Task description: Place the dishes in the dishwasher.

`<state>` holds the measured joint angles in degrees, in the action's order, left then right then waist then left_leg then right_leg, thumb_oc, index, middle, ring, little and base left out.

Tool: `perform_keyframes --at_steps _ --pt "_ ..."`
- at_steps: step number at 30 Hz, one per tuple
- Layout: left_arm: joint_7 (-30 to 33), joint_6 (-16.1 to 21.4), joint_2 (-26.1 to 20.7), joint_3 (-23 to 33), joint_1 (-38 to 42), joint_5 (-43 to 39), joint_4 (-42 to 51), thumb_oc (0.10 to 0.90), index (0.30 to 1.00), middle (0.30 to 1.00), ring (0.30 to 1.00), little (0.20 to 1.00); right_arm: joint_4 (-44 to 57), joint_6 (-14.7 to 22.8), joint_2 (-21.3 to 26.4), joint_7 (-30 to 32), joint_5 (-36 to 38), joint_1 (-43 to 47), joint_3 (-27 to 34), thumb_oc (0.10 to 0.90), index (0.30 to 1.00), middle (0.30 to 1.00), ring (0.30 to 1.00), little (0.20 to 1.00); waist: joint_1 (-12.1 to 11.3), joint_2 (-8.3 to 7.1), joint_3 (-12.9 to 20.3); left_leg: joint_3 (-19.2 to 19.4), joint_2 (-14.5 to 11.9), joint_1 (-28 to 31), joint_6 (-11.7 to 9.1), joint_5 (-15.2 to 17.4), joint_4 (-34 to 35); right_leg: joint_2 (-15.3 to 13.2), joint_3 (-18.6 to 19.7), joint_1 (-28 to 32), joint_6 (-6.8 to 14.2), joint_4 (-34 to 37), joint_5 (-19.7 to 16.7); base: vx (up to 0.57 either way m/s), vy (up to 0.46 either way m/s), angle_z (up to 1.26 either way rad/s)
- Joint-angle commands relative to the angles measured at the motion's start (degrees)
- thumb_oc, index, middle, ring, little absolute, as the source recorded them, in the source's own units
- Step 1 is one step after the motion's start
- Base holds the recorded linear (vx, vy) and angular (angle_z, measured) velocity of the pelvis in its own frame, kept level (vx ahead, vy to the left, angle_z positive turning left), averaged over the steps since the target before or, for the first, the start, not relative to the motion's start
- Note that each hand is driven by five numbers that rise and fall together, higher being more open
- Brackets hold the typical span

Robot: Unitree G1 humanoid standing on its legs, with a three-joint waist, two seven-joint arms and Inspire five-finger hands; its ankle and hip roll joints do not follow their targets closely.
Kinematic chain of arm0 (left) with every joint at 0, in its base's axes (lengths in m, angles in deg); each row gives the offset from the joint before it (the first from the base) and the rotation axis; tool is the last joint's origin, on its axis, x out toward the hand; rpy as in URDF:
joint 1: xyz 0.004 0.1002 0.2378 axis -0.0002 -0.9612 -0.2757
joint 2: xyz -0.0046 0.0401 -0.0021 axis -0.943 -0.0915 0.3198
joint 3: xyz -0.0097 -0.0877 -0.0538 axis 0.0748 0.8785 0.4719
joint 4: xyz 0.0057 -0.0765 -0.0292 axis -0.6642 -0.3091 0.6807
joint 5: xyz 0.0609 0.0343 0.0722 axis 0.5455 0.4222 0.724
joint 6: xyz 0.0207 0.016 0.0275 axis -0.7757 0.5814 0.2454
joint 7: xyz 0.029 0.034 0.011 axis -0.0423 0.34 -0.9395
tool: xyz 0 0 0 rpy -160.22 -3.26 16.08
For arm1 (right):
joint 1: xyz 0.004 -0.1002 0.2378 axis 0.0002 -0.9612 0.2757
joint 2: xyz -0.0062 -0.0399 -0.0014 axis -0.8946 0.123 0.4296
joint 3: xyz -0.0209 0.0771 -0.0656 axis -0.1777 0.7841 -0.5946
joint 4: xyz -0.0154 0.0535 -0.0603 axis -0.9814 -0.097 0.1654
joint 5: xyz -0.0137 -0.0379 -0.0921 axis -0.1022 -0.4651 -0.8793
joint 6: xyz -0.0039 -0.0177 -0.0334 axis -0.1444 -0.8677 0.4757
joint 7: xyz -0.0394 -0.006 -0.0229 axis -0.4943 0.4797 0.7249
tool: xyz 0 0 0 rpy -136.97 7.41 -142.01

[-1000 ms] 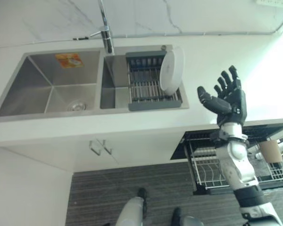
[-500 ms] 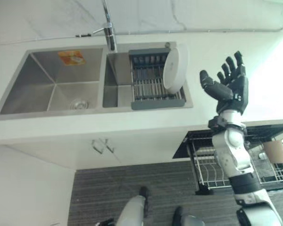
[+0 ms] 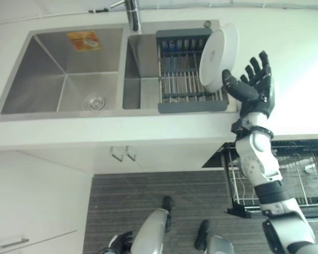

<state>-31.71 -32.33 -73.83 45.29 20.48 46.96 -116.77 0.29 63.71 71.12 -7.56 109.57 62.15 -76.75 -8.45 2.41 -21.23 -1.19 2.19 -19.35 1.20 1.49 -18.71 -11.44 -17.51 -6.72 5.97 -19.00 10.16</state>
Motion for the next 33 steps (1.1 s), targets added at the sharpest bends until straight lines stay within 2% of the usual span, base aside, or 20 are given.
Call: perform_keyframes --at_steps 1,10,15,16,17,18,20,22,24,26,28,29,33 --pt "-0.1 0.4 -3.2 -0.7 -2.3 0.8 -0.4 0.800 0.900 0.900 0.900 0.900 4.0 4.3 2.4 -1.3 -1.4 8.0 0.5 0.800 0.900 0.900 0.900 0.900 -0.3 0.17 3.1 -1.5 -0.4 2.6 -2.9 2.6 1.5 -0.5 3.9 -1.5 3.0 1.8 -5.1 0.02 0.023 0.10" --pt "-0.4 0.1 -3.8 -1.3 -2.4 0.6 -0.2 0.800 0.900 0.900 0.900 0.900 2.0 3.3 3.7 -1.3 -2.7 11.2 0.3 0.800 0.900 0.900 0.900 0.900 -1.0 0.52 2.8 -2.0 0.1 2.6 -2.6 2.6 1.5 -0.9 3.7 -1.3 3.3 1.8 -5.4 0.02 0.008 0.03" --pt "-1.0 0.1 -4.2 -1.5 -2.3 0.4 0.2 0.800 0.900 0.900 0.900 0.900 0.0 1.5 4.8 -0.4 -4.3 13.1 0.0 0.800 0.900 0.900 0.900 0.900 -1.4 0.98 2.4 -2.3 0.4 2.3 -2.6 2.4 1.5 -1.1 3.5 -1.5 3.4 1.8 -5.4 0.00 0.000 0.00" --pt "-1.1 0.1 -4.3 -1.4 -2.3 0.6 0.4 0.800 0.900 0.900 0.900 0.900 -0.4 1.0 5.1 -0.3 -4.7 13.3 0.0 0.723 0.785 0.785 0.785 0.785 -1.4 1.02 2.3 -2.4 0.4 2.2 -2.6 2.4 1.5 -1.1 3.5 -1.6 3.4 1.8 -5.4 0.00 0.000 0.00" --pt "-1.2 0.0 -4.4 -1.4 -2.1 0.7 0.5 0.800 0.900 0.900 0.900 0.900 -1.1 0.4 5.4 -0.1 -4.9 13.6 -0.1 0.444 0.366 0.366 0.366 0.366 -1.5 1.04 2.2 -2.4 0.5 2.1 -2.5 2.4 1.5 -1.2 3.4 -1.6 3.4 1.8 -5.5 0.00 0.000 0.00" --pt "-1.2 -0.1 -4.5 -1.5 -2.0 0.9 0.7 0.800 0.900 0.900 0.900 0.900 -2.2 -0.3 5.9 -0.4 -4.7 14.0 -0.1 0.400 0.300 0.300 0.300 0.300 -1.6 1.06 2.1 -2.5 0.6 2.0 -2.5 2.3 1.5 -1.2 3.4 -1.7 3.4 1.8 -5.5 0.00 0.000 0.00" --pt "-1.2 0.0 -4.7 -1.7 -1.9 1.0 0.9 0.800 0.900 0.900 0.900 0.900 -4.4 -1.9 6.8 -1.1 -3.5 14.8 -0.3 0.400 0.300 0.300 0.300 0.300 -1.8 1.07 2.0 -2.6 0.6 1.9 -2.6 2.3 1.5 -1.2 3.2 -1.8 3.5 1.8 -5.6 0.00 0.000 0.00" --pt "-1.3 0.3 -5.0 -2.0 -1.9 0.5 1.0 0.800 0.900 0.900 0.900 0.900 -7.0 -2.1 7.7 -0.9 -3.1 15.5 -0.6 0.400 0.300 0.300 0.300 0.300 -2.0 1.03 1.8 -2.7 0.7 1.7 -2.6 2.2 1.5 -1.3 3.2 -1.9 3.5 1.8 -5.6 0.00 0.000 0.00" --pt "-1.6 0.3 -5.5 -2.1 -1.8 0.2 1.7 0.800 0.900 0.900 0.900 0.900 -9.9 -3.4 9.1 -0.4 -5.3 17.1 -1.2 0.400 0.300 0.300 0.300 0.300 -2.4 1.00 1.4 -2.9 0.8 1.3 -2.6 2.2 1.5 -1.2 3.2 -2.3 3.5 1.8 -5.6 -0.04 -0.026 0.03" --pt "-1.6 0.0 -5.5 -2.1 -1.4 0.4 2.2 0.800 0.900 0.900 0.900 0.900 -11.8 -5.6 10.3 -0.5 -8.0 18.2 -1.9 0.400 0.300 0.300 0.300 0.300 -2.6 0.99 1.2 -3.1 0.9 1.1 -2.6 2.1 1.5 -1.2 3.1 -2.5 3.5 1.8 -5.6 -0.04 -0.007 0.05" --pt "-1.6 0.1 -5.6 -2.2 -1.3 0.3 2.5 0.800 0.900 0.900 0.900 0.900 -13.6 -7.5 11.4 -1.7 -6.6 18.9 -2.5 0.400 0.300 0.300 0.300 0.300 -2.7 0.97 1.1 -3.2 0.9 1.0 -2.7 2.0 1.5 -1.2 3.0 -2.5 3.5 1.8 -5.7 -0.03 0.000 0.08" --pt "-1.2 0.8 -5.8 -2.3 -1.5 0.6 2.9 0.800 0.900 0.900 0.900 0.900 -15.5 -7.4 11.8 -2.3 -4.6 19.1 -3.0 0.400 0.300 0.300 0.300 0.300 -2.8 0.99 1.1 -3.3 0.9 1.1 -2.7 2.0 1.5 -1.2 2.9 -2.4 3.5 1.8 -5.7 -0.02 -0.003 0.05" --pt "-0.3 1.3 -5.9 -2.7 -1.8 0.2 3.5 0.800 0.900 0.900 0.900 0.900 -19.4 -5.6 12.1 -1.1 -4.7 19.6 -3.2 0.400 0.300 0.300 0.300 0.300 -3.4 0.68 1.2 -3.1 0.7 1.1 -2.9 2.0 1.5 -1.3 2.4 -2.2 3.5 1.8 -5.5 -0.05 -0.022 0.05"
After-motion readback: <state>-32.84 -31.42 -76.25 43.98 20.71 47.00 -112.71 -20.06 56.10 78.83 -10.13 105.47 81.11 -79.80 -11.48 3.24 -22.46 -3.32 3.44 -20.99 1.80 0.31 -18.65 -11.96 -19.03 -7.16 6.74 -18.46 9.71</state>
